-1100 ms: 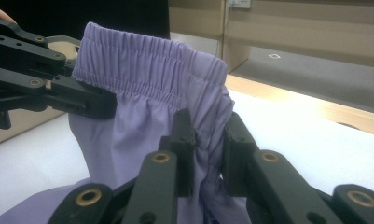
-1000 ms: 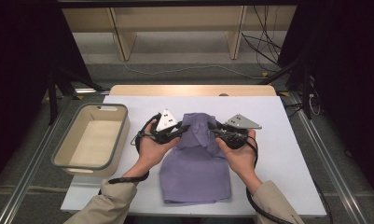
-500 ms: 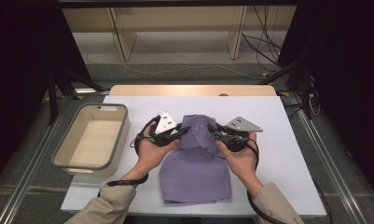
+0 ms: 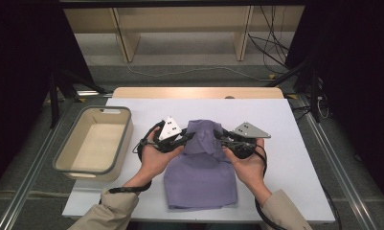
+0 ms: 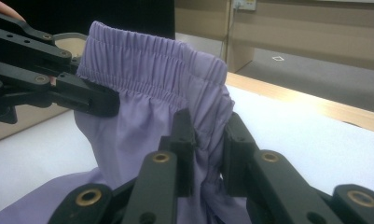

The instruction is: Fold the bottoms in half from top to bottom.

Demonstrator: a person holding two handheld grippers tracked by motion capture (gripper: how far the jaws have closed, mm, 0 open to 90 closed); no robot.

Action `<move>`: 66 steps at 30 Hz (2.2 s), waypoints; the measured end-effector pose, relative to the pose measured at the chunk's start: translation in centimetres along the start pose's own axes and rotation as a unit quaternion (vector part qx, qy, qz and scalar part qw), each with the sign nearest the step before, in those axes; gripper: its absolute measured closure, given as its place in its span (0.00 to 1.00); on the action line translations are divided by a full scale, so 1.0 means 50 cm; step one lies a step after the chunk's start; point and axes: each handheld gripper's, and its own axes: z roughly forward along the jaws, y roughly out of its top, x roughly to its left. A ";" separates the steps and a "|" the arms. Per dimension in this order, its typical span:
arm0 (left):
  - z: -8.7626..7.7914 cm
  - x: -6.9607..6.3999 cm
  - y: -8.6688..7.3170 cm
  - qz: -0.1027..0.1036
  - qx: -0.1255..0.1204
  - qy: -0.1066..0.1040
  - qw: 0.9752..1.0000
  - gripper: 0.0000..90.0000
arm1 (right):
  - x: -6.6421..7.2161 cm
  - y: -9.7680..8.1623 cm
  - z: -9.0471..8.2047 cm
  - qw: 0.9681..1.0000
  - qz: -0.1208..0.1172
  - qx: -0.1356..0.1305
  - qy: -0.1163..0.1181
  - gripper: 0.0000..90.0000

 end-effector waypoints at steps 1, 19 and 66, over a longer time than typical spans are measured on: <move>-0.001 -0.001 0.000 0.000 0.001 0.000 1.000 0.86 | 0.000 0.000 0.000 1.000 0.000 0.000 0.001 0.87; -0.011 -0.013 -0.007 0.005 0.004 -0.005 1.000 0.86 | 0.007 -0.006 -0.009 1.000 -0.002 0.004 0.007 0.87; -0.040 -0.045 -0.019 0.014 0.004 -0.022 1.000 0.86 | 0.024 -0.019 -0.042 1.000 -0.007 0.013 0.025 0.87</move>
